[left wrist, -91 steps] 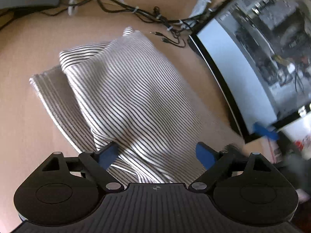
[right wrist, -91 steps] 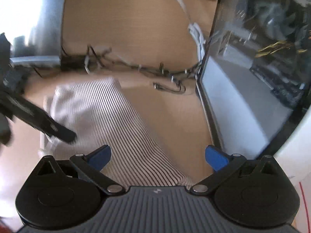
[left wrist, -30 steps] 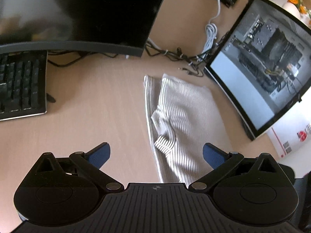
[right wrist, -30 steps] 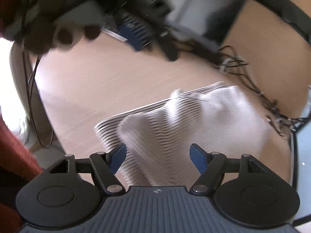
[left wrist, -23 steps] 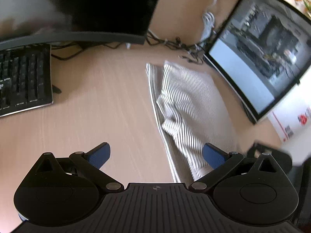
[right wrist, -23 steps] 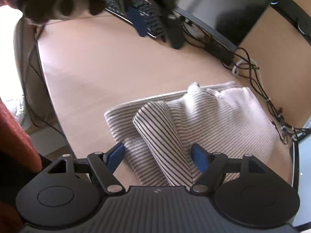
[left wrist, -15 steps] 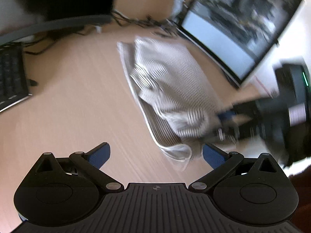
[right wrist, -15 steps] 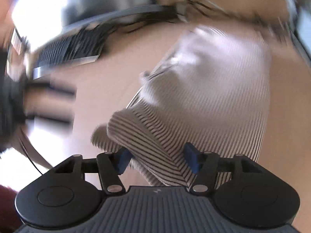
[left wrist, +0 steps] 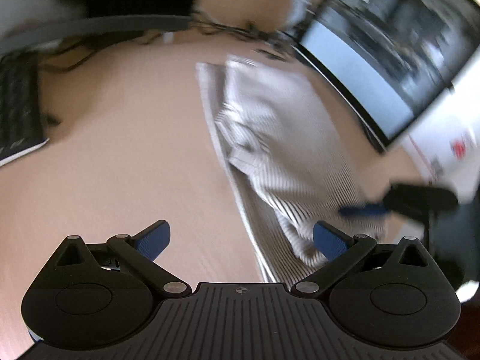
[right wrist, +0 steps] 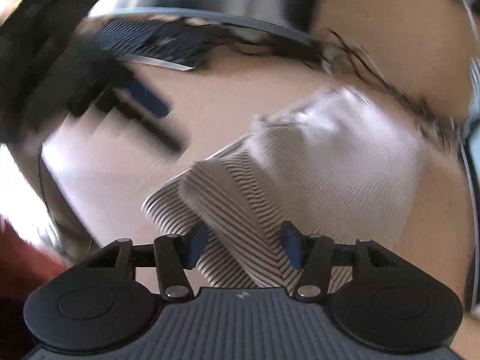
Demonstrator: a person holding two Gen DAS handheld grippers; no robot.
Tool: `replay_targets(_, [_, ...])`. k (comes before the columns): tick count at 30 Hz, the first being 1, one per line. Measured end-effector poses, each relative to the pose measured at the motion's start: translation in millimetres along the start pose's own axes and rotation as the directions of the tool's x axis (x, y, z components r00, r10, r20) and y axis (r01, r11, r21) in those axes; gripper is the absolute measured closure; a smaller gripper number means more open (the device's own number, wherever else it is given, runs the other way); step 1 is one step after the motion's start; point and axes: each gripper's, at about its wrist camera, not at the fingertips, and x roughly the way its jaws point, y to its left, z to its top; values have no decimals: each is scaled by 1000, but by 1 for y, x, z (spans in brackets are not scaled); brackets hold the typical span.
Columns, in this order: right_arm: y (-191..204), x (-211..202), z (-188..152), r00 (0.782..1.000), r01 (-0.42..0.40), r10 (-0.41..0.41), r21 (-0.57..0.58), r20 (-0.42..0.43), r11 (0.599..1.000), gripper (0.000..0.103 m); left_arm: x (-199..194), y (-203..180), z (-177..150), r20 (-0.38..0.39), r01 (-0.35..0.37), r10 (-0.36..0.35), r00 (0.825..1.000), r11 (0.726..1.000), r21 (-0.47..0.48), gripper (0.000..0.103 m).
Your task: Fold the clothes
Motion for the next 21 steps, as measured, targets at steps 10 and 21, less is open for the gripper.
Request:
replay_targets(10, [23,14,-5,996,90,-94,-176,-13,980,40,-8,0,0,-8,14,-14,1000,999,37,0])
replay_targets(21, [-95,24,-2,976,-174,218,596,-2,784,51,28,-45,-18,-80,-15,40,996,957,289,0])
